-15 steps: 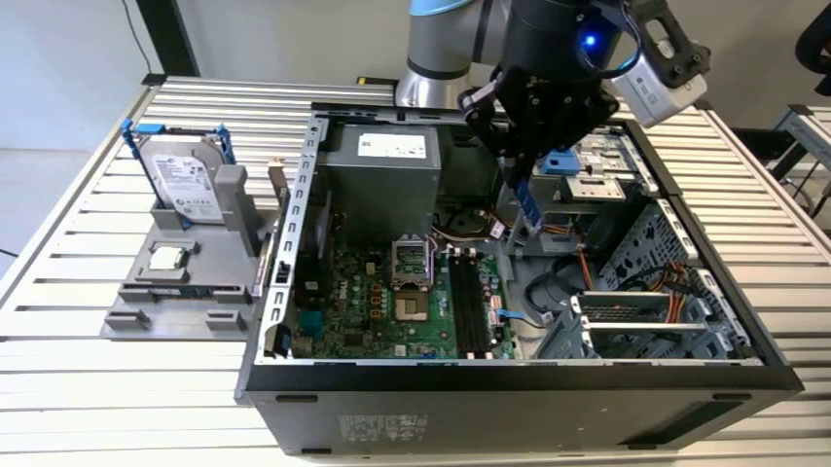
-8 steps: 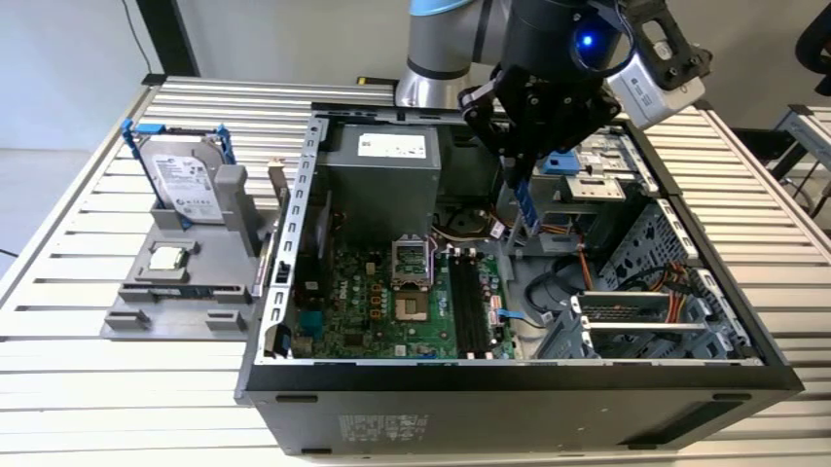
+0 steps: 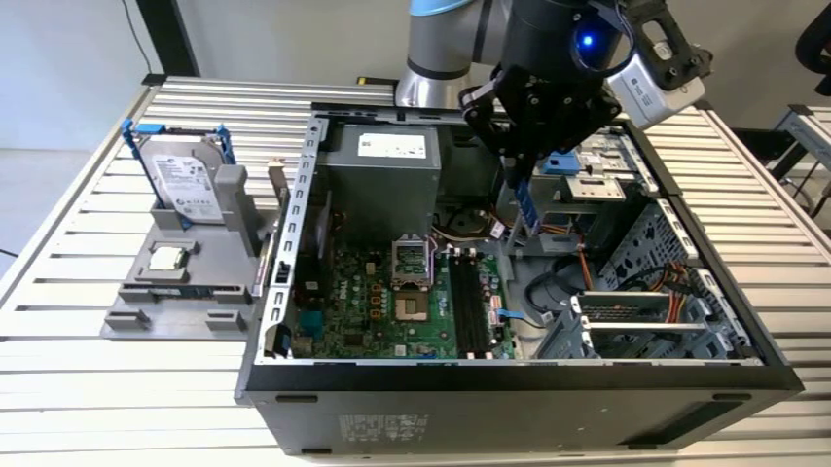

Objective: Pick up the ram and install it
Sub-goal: 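Insert the ram into the slot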

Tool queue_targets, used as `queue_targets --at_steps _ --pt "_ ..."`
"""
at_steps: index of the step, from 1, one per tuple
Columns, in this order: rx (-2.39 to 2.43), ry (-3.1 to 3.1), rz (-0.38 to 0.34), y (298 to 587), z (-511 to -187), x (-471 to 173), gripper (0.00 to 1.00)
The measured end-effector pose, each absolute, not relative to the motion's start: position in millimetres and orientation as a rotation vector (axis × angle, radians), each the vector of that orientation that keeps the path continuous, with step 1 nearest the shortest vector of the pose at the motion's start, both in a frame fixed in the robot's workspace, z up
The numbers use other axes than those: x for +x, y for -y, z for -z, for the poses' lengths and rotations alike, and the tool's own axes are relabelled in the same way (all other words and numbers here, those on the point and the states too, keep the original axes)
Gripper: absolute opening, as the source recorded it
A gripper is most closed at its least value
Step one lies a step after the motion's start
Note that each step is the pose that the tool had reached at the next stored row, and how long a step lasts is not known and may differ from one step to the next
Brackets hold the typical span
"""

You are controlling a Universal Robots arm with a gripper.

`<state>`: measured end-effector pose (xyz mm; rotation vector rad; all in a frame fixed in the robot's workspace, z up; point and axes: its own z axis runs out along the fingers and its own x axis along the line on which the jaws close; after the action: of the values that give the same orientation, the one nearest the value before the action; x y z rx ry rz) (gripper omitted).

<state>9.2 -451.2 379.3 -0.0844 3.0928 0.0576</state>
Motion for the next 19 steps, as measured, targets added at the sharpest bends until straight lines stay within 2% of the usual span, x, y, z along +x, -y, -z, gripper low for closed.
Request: queue_targets --at_steps 19 --pt "-0.082 -3.093 -0.058 451.8 -365.9 13.3 0.00"
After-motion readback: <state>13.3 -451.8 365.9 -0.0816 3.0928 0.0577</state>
